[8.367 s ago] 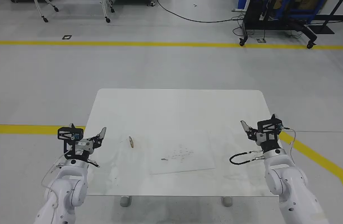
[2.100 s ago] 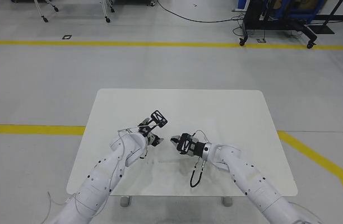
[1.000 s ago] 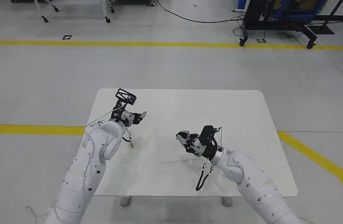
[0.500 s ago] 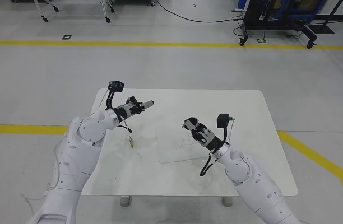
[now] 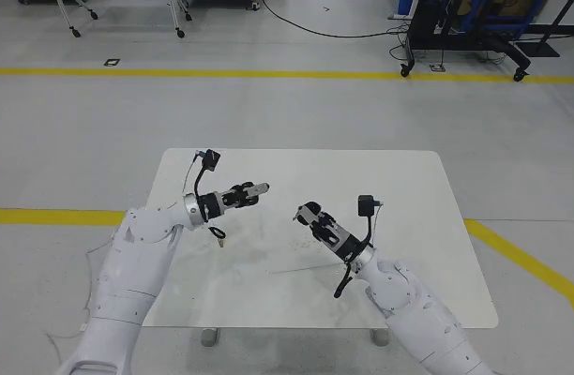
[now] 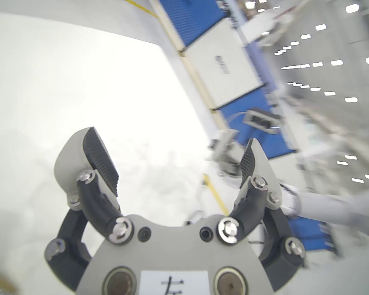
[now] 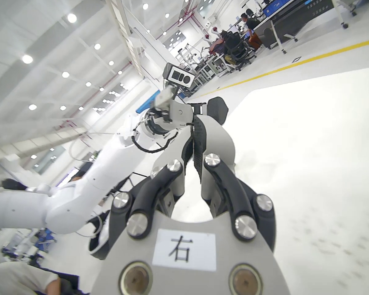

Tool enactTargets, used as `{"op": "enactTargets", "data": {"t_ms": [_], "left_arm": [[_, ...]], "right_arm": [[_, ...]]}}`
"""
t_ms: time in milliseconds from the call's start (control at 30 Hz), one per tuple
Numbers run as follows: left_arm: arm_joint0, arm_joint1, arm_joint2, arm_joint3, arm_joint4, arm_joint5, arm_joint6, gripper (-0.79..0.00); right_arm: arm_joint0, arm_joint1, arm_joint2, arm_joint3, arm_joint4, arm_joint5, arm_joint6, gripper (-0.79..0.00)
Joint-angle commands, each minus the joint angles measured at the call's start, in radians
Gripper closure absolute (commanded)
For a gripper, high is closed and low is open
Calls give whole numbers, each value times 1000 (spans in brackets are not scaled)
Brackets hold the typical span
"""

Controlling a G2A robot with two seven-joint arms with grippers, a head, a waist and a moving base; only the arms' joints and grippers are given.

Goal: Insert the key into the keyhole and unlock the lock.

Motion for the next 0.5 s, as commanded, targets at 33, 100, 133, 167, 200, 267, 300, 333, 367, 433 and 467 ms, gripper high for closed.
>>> {"op": "enactTargets", "data": {"t_ms": [33, 100, 133, 167, 200, 267, 300, 333, 367, 433, 467], "left_arm": [[-48, -4, 13, 83, -330, 30, -218, -785], [-75, -6, 31, 130, -330, 22, -253, -690], [-85, -7, 41, 148, -315, 12, -260, -588], [-93, -8, 51, 164, -295, 0, -258, -483], [-99, -9, 61, 178, -275, -8, -255, -372], [-111, -11, 82, 197, -245, -17, -255, -317], [-116, -12, 91, 203, -235, -20, -253, -311], [-121, -12, 100, 207, -219, -26, -249, -308], [-124, -13, 108, 210, -206, -31, -247, -308], [-128, -15, 120, 214, -200, -38, -245, -302], [-129, -15, 126, 215, -200, -40, -249, -302]], "right_arm": [[24, -8, -21, 33, 68, 13, 31, 0], [37, -14, -34, 52, 73, 22, 30, 0], [41, -16, -38, 58, 76, 24, 25, 0], [44, -19, -41, 62, 80, 22, 19, 0], [46, -21, -44, 65, 85, 18, 11, 0], [48, -25, -48, 66, 96, 7, -1, 0], [49, -27, -50, 66, 102, -1, -2, 0], [49, -28, -51, 65, 110, -9, -3, 0], [50, -29, -51, 65, 117, -17, -2, 0], [51, -32, -52, 65, 127, -26, -4, 0], [52, -33, -52, 65, 130, -29, -4, 0]]}}
